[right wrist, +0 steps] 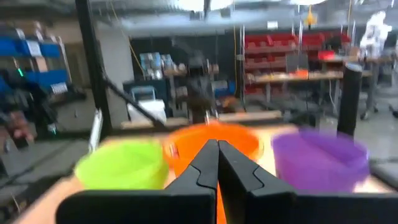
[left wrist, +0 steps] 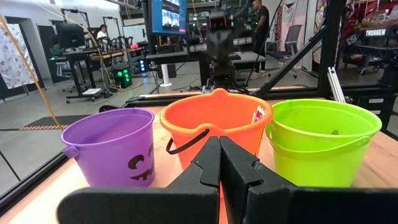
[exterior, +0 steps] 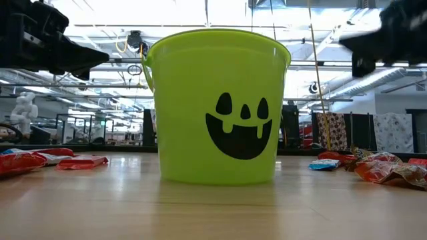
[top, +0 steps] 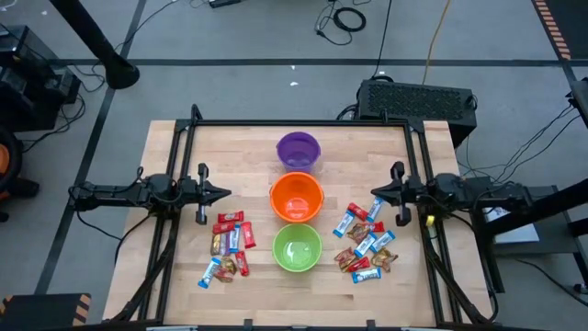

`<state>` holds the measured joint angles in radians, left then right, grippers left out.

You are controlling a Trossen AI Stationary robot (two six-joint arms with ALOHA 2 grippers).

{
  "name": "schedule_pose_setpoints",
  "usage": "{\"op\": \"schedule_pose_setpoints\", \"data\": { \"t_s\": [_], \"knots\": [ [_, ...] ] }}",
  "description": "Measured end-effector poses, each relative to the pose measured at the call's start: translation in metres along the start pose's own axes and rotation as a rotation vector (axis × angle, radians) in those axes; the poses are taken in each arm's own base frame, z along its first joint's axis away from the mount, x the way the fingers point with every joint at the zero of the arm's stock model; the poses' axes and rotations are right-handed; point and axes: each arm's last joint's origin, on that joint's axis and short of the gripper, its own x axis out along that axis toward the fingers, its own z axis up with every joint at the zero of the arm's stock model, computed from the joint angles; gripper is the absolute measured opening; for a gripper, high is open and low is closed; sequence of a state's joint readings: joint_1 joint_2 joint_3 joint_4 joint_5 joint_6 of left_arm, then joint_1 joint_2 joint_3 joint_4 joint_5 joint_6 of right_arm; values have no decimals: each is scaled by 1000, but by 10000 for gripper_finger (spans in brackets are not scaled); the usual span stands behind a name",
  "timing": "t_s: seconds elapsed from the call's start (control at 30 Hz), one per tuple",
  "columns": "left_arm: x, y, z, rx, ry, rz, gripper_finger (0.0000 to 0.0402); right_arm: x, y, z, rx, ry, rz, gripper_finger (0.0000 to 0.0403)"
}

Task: Sort candy by brand, put in halloween buckets
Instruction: Put golden candy into the purple bucket

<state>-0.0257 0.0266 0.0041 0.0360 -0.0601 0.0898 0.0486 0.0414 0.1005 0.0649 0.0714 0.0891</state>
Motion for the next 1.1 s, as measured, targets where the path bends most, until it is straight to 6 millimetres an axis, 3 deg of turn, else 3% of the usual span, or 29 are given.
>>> {"op": "schedule_pose_setpoints", "data": {
  "t_s": [0.3, 0.47, 0.97, 1.1],
  "knots": [
    [0, 0, 1, 0, -9, 5, 2, 9, 9, 98, -4, 78, -14, 0],
    [0, 0, 1, 0, -8, 5, 2, 22, 14, 135, 20, 152, -21, 0],
    [0, 0, 1, 0, -9, 12, 2, 68, 16, 111, 28, 338, -77, 0],
    [-1, 3, 11, -76, -50, 81, 2, 77, 22, 99, 17, 416, -53, 0]
  ]
}}
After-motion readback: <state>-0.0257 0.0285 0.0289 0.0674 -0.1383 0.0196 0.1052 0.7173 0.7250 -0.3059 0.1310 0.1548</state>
